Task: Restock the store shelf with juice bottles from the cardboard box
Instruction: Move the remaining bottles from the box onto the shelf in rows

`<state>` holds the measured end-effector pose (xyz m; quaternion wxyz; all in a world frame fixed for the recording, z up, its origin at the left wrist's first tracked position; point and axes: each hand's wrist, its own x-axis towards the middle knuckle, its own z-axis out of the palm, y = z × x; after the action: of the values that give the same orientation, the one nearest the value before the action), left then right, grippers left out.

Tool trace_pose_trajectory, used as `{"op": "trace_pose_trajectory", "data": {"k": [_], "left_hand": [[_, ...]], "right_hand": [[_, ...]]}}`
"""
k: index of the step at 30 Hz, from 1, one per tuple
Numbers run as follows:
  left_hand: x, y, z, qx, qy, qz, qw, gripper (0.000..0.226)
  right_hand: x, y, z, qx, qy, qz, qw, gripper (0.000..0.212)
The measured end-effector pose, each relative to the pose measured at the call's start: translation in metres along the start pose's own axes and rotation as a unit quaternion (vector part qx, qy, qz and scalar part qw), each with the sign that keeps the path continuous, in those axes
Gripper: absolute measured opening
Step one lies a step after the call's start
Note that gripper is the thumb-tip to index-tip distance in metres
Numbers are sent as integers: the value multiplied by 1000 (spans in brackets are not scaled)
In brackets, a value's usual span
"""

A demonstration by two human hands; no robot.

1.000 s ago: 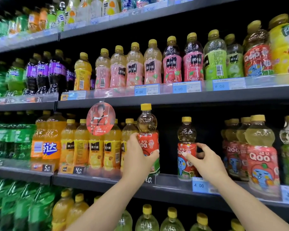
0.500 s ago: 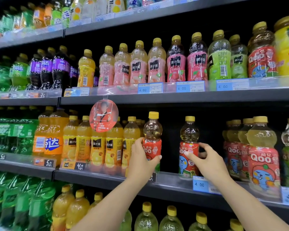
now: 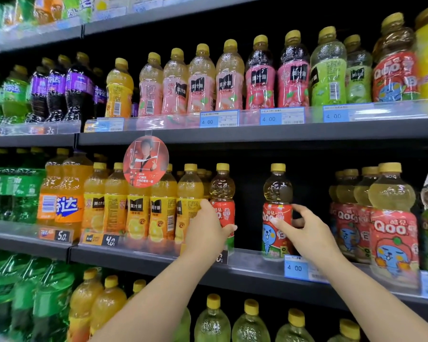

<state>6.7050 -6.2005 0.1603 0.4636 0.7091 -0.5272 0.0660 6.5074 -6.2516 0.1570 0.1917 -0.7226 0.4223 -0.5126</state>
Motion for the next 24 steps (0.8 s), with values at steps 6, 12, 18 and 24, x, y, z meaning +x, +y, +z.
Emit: {"op": "trace_pose_trajectory", "data": {"k": [6, 12, 18, 24], "left_hand": [[14, 12, 16, 31, -1, -29, 999, 69], [30, 15, 40, 64, -6, -35, 997, 72], [27, 12, 38, 26, -2, -31, 999, 71], [-4, 0, 1, 14, 44, 74, 996, 52]], "right_hand": [[2, -1, 1, 6, -7, 7, 1000, 65], [2, -1, 1, 18, -12, 17, 1000, 65], [1, 0, 1, 8, -5, 11, 1000, 67], [-2, -5, -4, -36, -36, 11, 999, 75]]}}
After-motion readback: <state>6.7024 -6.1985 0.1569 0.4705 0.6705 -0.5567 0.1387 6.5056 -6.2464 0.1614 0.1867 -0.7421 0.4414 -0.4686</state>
